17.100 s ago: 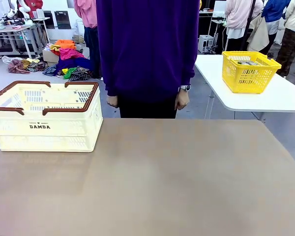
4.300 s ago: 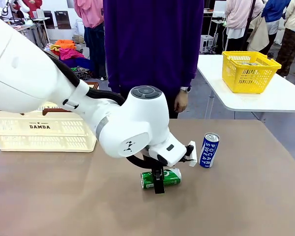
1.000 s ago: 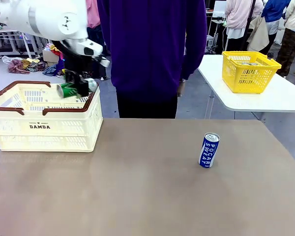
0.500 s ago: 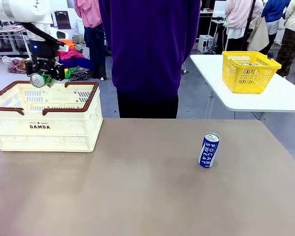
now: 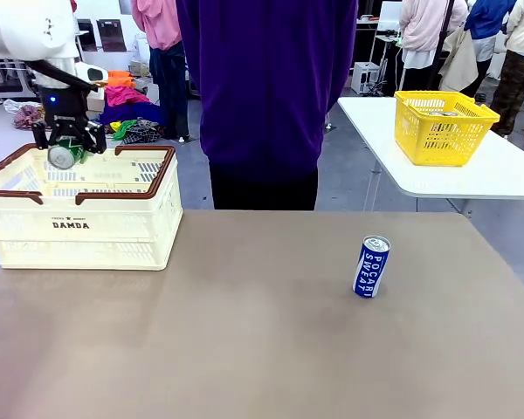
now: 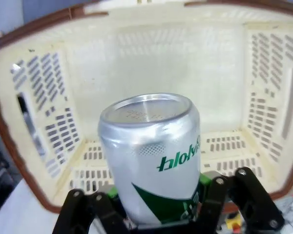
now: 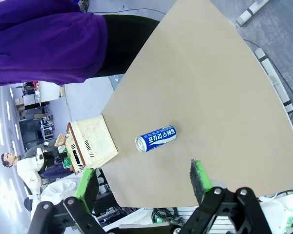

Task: Place the drinks into the Shopping basket.
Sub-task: Pick up one drink and place it into the Shopping basket.

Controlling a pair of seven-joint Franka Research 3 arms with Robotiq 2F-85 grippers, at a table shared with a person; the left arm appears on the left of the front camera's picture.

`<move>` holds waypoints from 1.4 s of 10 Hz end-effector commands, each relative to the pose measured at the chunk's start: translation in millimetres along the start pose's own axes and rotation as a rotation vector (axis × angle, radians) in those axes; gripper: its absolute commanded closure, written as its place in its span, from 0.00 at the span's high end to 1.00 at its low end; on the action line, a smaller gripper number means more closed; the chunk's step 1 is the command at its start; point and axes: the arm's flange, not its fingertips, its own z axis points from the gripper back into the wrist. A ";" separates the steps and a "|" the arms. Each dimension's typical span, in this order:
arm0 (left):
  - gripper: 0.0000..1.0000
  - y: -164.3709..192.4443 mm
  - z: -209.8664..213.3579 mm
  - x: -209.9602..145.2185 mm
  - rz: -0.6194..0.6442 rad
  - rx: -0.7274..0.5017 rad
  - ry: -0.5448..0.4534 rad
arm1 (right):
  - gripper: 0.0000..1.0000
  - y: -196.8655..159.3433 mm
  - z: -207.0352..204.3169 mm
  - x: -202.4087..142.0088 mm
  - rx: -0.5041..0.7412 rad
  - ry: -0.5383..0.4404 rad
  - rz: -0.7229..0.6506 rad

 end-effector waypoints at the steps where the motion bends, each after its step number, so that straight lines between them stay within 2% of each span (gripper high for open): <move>1: 0.00 4.9 -26.6 -26.3 -0.056 -0.034 -0.087 | 1.00 1.7 2.0 1.9 0.005 0.007 0.010; 4: 0.00 6.2 -63.1 -33.2 -0.092 -0.088 -0.073 | 1.00 1.7 2.0 1.9 0.005 0.007 0.010; 9: 0.00 -6.8 -82.7 -22.2 -0.129 -0.119 -0.027 | 1.00 1.7 2.0 1.9 0.005 0.007 0.010; 10: 0.13 -9.4 -83.8 -20.6 -0.128 -0.105 -0.007 | 1.00 1.7 2.0 1.9 0.005 0.007 0.010; 11: 0.69 -10.8 -84.9 -19.9 -0.135 -0.098 0.008 | 1.00 1.7 2.0 1.9 0.005 0.007 0.010; 12: 1.00 -11.8 -83.8 -19.8 -0.132 -0.093 0.009 | 1.00 1.7 2.0 1.9 0.005 0.007 0.010; 14: 1.00 -12.9 -79.5 -18.5 -0.131 -0.085 0.003 | 1.00 1.7 2.0 1.9 0.005 0.007 0.010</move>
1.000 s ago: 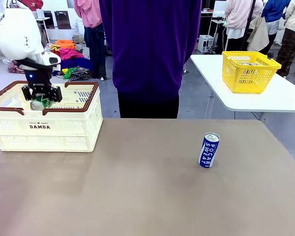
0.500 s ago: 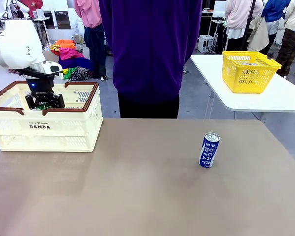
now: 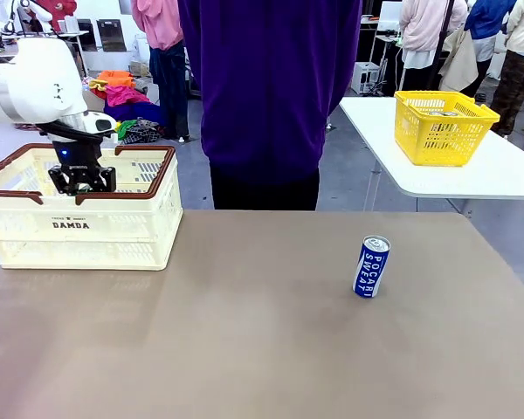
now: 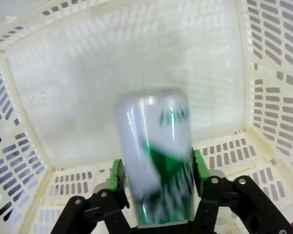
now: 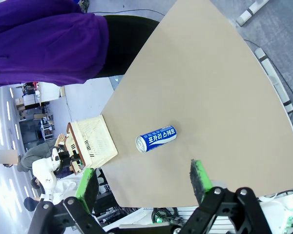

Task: Place the drinks into the Shopping basket.
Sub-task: Pick up one drink and place it into the Shopping basket.

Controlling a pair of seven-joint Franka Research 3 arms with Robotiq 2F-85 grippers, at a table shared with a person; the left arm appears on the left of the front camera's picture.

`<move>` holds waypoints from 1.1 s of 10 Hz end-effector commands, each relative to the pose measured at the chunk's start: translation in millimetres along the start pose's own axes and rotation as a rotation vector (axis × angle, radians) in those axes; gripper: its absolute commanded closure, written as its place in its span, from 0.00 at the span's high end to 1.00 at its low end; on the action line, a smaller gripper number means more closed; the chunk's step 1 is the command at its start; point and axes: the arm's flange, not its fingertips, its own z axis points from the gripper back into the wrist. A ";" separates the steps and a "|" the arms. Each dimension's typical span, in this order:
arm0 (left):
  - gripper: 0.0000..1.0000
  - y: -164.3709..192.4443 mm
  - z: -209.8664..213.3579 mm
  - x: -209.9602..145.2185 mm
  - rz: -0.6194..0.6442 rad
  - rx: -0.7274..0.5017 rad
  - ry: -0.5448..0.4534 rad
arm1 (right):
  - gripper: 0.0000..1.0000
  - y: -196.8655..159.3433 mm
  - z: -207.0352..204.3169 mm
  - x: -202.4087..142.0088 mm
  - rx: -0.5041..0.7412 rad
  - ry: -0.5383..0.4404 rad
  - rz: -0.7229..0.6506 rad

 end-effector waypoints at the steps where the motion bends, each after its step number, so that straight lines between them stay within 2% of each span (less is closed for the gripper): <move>1: 1.00 -0.1 15.7 4.6 -0.020 0.017 -0.011 | 1.00 1.6 2.0 1.9 0.005 0.007 0.010; 3: 1.00 -6.5 36.7 8.5 -0.030 0.027 -0.053 | 1.00 1.6 2.0 1.9 0.005 0.007 0.010; 5: 1.00 -11.0 89.7 16.2 -0.024 -0.014 -0.095 | 1.00 1.6 2.0 1.9 0.005 0.007 0.010; 6: 1.00 -0.8 134.6 14.8 0.000 -0.107 -0.051 | 1.00 1.6 2.0 1.9 0.005 0.007 0.010; 7: 1.00 16.7 175.8 12.5 0.081 -0.169 -0.104 | 1.00 1.6 2.0 1.9 0.005 0.007 0.010; 8: 1.00 37.5 205.7 8.2 0.119 -0.308 -0.079 | 1.00 1.6 2.0 1.9 0.005 0.007 0.010; 9: 1.00 60.2 224.0 -6.1 0.101 -0.465 -0.038 | 1.00 1.6 2.0 1.9 0.005 0.007 0.010; 11: 1.00 98.1 235.5 -77.0 0.165 -0.620 -0.083 | 1.00 1.6 2.0 1.9 0.005 0.007 0.010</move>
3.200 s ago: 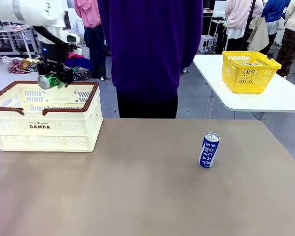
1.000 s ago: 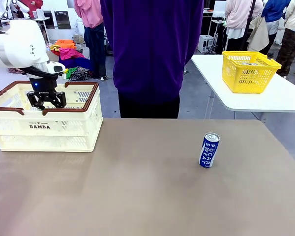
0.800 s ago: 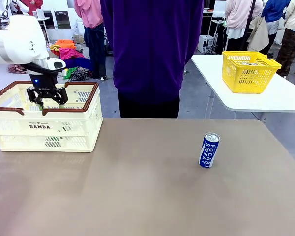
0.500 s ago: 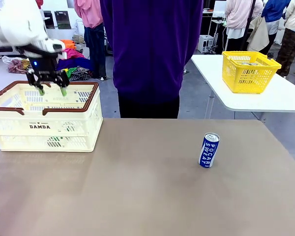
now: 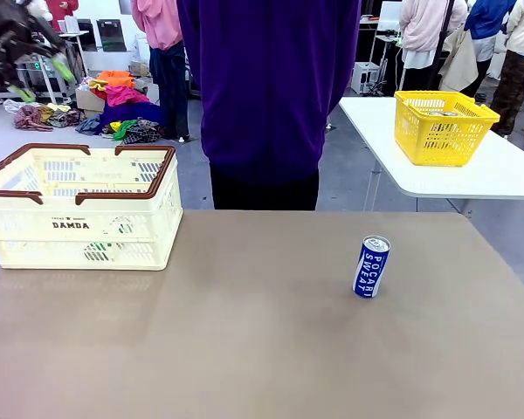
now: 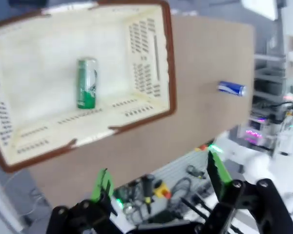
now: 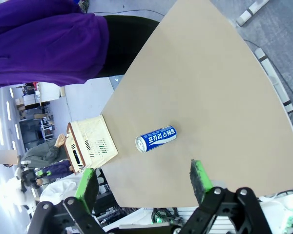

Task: Place the drinks into the Shopping basket.
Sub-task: Pick up one drink and place it into the Shopping basket.

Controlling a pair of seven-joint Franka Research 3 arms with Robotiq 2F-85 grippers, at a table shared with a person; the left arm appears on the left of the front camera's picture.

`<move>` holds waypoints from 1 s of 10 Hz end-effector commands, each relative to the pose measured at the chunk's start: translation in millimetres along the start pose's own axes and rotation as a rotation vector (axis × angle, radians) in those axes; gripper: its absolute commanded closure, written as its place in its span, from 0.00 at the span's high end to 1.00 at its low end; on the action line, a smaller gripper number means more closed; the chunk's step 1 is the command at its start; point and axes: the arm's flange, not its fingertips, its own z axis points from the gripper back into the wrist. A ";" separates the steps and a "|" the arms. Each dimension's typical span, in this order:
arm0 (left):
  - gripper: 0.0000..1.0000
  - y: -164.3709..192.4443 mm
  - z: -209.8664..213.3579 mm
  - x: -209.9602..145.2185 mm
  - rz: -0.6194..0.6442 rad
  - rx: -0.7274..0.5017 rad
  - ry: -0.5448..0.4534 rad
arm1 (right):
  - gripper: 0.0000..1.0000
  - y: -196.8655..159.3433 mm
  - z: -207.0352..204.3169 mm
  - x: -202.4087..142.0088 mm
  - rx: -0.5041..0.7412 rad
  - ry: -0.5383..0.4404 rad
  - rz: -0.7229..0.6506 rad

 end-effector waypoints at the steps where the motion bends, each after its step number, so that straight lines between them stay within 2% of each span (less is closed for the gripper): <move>1: 1.00 34.6 1.0 -69.2 0.036 -0.165 -0.057 | 1.00 1.7 2.2 1.8 0.005 0.007 0.010; 3: 1.00 57.3 -15.7 -164.2 0.070 -0.317 -0.140 | 1.00 1.7 2.2 1.8 0.005 0.007 0.010; 4: 1.00 61.3 -26.0 -188.2 0.143 -0.343 -0.151 | 1.00 1.7 2.2 1.8 0.005 0.007 0.010; 6: 1.00 76.8 -44.8 -203.0 0.246 -0.360 -0.124 | 1.00 1.7 2.2 1.8 0.005 0.007 0.010; 7: 1.00 95.4 -50.5 -193.6 0.261 -0.418 -0.138 | 1.00 1.7 2.2 1.8 0.005 0.007 0.010; 8: 1.00 108.2 -61.4 -176.0 0.273 -0.443 -0.099 | 1.00 1.7 2.2 1.8 0.005 0.007 0.010; 9: 1.00 112.1 -78.5 -150.0 0.219 -0.415 -0.006 | 1.00 1.7 2.2 1.8 0.005 0.007 0.010; 10: 1.00 100.5 -59.9 -202.6 0.257 -0.394 -0.104 | 1.00 1.7 2.2 1.8 0.005 0.007 0.010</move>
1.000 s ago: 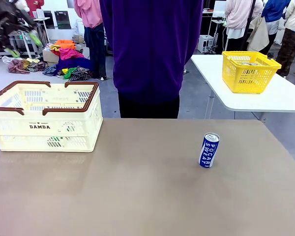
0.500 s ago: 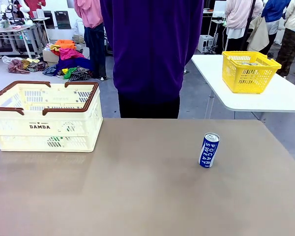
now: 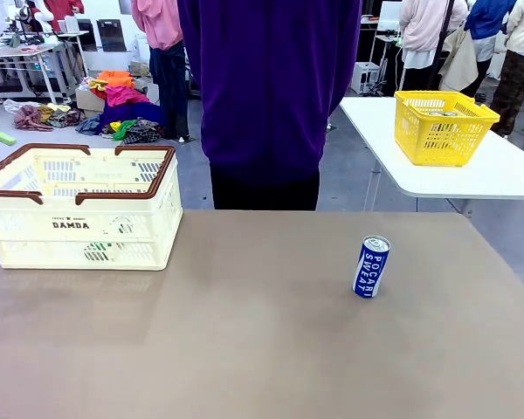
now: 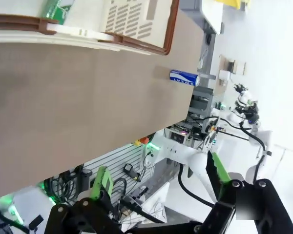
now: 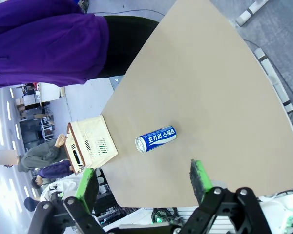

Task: Place the drinks into the Shopping basket.
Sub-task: Pick up one drink and place it into the Shopping basket.

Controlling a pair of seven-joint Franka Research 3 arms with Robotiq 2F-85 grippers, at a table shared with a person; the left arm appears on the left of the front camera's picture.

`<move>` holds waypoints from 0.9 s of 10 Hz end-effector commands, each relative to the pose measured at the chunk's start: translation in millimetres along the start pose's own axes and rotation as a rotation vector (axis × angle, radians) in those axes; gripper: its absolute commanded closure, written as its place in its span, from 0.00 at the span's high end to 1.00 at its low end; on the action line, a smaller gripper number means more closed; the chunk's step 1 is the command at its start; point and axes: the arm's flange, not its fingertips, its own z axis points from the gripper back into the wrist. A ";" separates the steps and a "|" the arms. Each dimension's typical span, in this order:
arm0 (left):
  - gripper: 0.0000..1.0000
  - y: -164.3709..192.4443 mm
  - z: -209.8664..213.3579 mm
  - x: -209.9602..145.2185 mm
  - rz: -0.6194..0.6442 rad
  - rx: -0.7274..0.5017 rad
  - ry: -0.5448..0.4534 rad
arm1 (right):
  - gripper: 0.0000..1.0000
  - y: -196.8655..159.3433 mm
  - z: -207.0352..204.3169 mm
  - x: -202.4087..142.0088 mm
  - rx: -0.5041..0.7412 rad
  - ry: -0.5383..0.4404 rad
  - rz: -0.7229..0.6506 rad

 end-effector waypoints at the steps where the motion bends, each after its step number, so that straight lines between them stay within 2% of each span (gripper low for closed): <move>1: 1.00 -14.5 19.3 -31.1 -0.021 -0.003 -0.048 | 1.00 2.0 2.4 1.4 0.006 0.006 0.011; 9: 1.00 -14.5 19.3 -31.1 -0.021 -0.003 -0.048 | 1.00 2.0 2.4 1.4 0.006 0.006 0.011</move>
